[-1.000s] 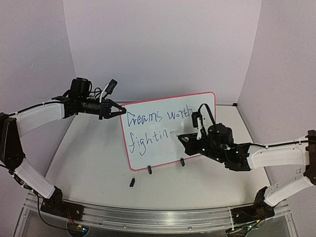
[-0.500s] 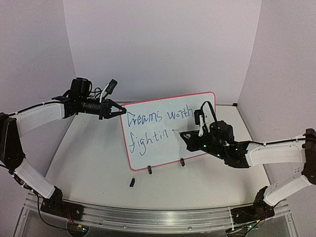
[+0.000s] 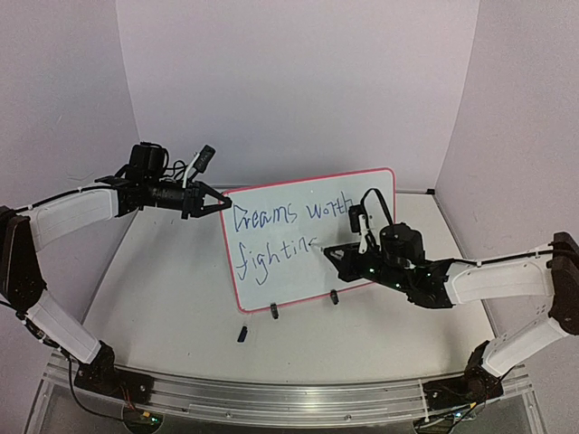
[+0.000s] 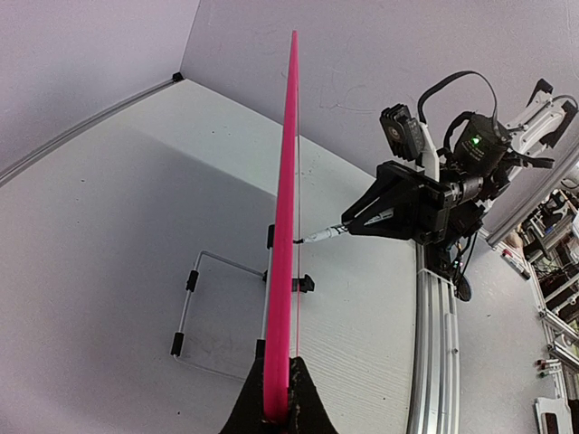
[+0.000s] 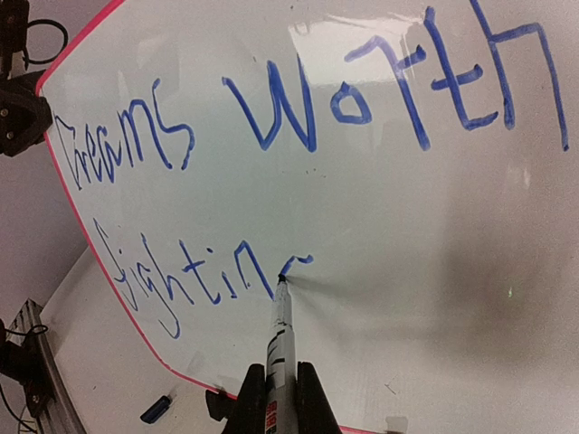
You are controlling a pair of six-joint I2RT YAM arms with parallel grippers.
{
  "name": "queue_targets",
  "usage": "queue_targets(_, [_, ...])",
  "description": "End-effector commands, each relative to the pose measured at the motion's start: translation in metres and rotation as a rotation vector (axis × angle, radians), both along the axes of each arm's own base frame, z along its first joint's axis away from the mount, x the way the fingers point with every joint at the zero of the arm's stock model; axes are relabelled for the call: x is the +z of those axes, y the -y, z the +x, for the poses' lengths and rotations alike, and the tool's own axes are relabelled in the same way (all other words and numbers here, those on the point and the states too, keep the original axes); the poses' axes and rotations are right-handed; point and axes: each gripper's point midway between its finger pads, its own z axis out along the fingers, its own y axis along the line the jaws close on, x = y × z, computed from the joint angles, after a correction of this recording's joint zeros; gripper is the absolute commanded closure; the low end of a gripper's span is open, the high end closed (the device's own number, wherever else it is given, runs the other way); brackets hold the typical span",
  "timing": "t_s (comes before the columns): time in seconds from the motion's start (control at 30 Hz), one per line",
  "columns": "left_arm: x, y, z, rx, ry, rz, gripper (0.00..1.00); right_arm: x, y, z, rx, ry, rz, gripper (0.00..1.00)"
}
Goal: Write a sentence on the whiteboard
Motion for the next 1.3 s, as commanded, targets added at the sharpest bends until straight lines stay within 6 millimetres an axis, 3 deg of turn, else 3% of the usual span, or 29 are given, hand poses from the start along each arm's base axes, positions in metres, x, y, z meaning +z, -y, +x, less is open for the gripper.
queue_targets(0.0, [-0.038,0.004,-0.012,-0.038,-0.033,0.101,1.0,0.001,-0.005,0.001,0.014,-0.005,0.023,1.0])
queue_targets(0.13, [-0.038,0.004,-0.012,-0.037,-0.034,0.102,1.0,-0.001,0.004,-0.001,-0.009,-0.01,0.021,1.0])
queue_targets(0.33, [-0.039,0.004,-0.012,-0.036,-0.035,0.103,1.0,0.017,0.014,0.002,-0.049,0.044,0.01,1.0])
queue_targets(0.6, [-0.038,0.004,-0.012,-0.037,-0.032,0.102,1.0,0.036,0.01,0.008,-0.045,0.097,-0.001,1.0])
queue_targets(1.27, [-0.037,0.004,-0.012,-0.038,-0.031,0.101,1.0,-0.015,0.015,0.001,-0.052,-0.014,-0.057,1.0])
